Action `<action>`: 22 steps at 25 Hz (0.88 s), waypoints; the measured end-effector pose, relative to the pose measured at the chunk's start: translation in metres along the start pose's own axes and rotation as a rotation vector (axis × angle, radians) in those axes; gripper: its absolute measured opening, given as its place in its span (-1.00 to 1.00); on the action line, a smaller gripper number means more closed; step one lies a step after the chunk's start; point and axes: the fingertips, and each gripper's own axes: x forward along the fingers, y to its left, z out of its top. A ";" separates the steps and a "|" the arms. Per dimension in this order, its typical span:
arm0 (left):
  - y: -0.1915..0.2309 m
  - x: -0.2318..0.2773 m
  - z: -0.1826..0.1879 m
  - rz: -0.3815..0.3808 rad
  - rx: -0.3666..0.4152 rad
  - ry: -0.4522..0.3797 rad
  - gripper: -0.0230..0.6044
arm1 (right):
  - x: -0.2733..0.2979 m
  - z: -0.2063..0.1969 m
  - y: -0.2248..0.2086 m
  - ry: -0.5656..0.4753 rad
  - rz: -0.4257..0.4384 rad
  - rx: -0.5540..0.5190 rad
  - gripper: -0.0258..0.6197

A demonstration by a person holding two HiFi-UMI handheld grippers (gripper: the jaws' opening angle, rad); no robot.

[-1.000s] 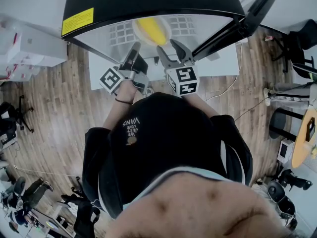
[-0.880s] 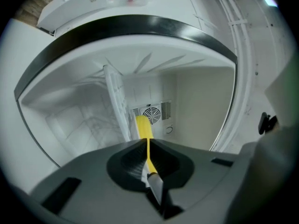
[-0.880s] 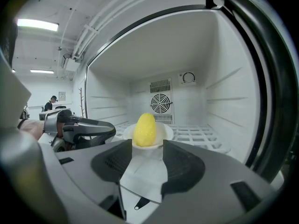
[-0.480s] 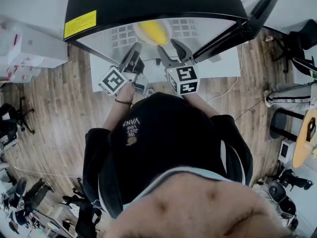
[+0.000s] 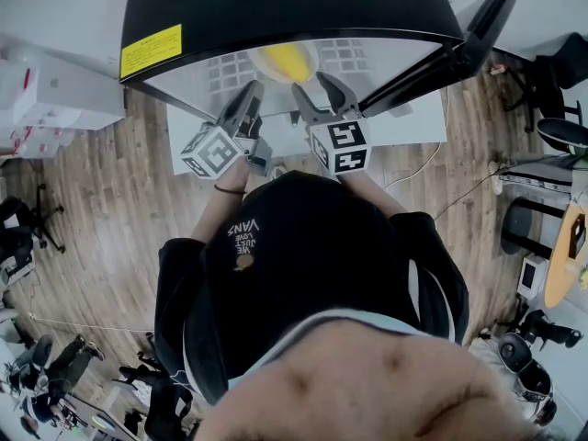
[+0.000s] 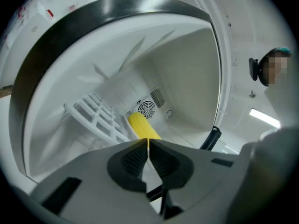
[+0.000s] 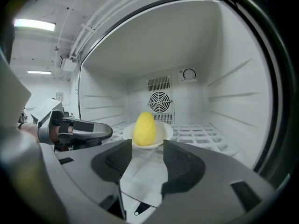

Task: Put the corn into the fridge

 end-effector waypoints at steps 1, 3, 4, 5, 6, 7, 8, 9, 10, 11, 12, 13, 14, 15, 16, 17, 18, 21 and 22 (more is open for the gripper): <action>0.001 0.000 0.000 0.004 0.011 0.003 -0.85 | 0.001 0.000 -0.001 0.000 -0.001 0.000 -0.27; 0.004 0.001 0.001 0.007 0.030 0.009 -0.85 | 0.003 0.000 -0.001 0.001 -0.004 0.000 -0.27; 0.004 0.001 0.000 0.007 0.040 0.013 -0.85 | 0.005 0.001 -0.002 0.001 -0.004 0.000 -0.27; 0.004 0.001 0.000 0.006 0.051 0.019 -0.85 | 0.005 0.001 -0.002 0.000 -0.005 0.000 -0.27; 0.003 0.002 -0.001 0.003 0.063 0.025 -0.85 | 0.006 0.001 -0.002 -0.001 -0.006 -0.001 -0.27; 0.003 0.002 -0.002 0.000 0.077 0.032 -0.85 | 0.007 0.001 -0.002 -0.001 -0.007 -0.001 -0.27; 0.002 0.002 -0.002 -0.003 0.093 0.039 -0.85 | 0.008 0.002 -0.001 -0.002 -0.008 -0.001 -0.27; 0.001 0.003 -0.003 -0.005 0.109 0.045 -0.85 | 0.009 0.003 -0.001 -0.002 -0.008 -0.001 -0.27; 0.000 0.003 -0.003 -0.007 0.126 0.052 -0.85 | 0.009 0.003 -0.001 -0.002 -0.008 -0.002 -0.27; 0.000 0.003 -0.004 -0.007 0.144 0.059 -0.85 | 0.010 0.003 0.000 -0.001 -0.009 -0.002 -0.27; 0.000 0.003 -0.005 -0.007 0.161 0.066 -0.85 | 0.011 0.004 0.000 -0.002 -0.010 -0.002 -0.27; 0.000 0.004 -0.006 -0.004 0.175 0.072 -0.85 | 0.012 0.004 -0.001 -0.003 -0.010 -0.002 -0.27; 0.000 0.004 -0.007 -0.002 0.187 0.079 -0.85 | 0.012 0.004 -0.001 -0.003 -0.010 -0.002 -0.27; 0.001 0.004 -0.008 0.001 0.200 0.085 -0.85 | 0.013 0.004 -0.001 -0.004 -0.011 -0.002 -0.27; 0.002 0.005 -0.008 0.004 0.214 0.091 -0.85 | 0.014 0.004 -0.001 -0.004 -0.011 -0.001 -0.27; 0.002 0.005 -0.008 0.007 0.232 0.096 -0.85 | 0.015 0.004 -0.001 -0.004 -0.012 -0.002 -0.27; 0.003 0.005 -0.008 0.011 0.251 0.102 -0.85 | 0.016 0.004 -0.001 -0.004 -0.012 -0.002 -0.27; 0.004 0.005 -0.009 0.029 0.319 0.120 -0.85 | 0.017 0.004 -0.001 -0.004 -0.014 -0.001 -0.27; 0.005 0.005 -0.009 0.034 0.341 0.128 -0.85 | 0.017 0.005 -0.001 -0.005 -0.014 -0.001 -0.27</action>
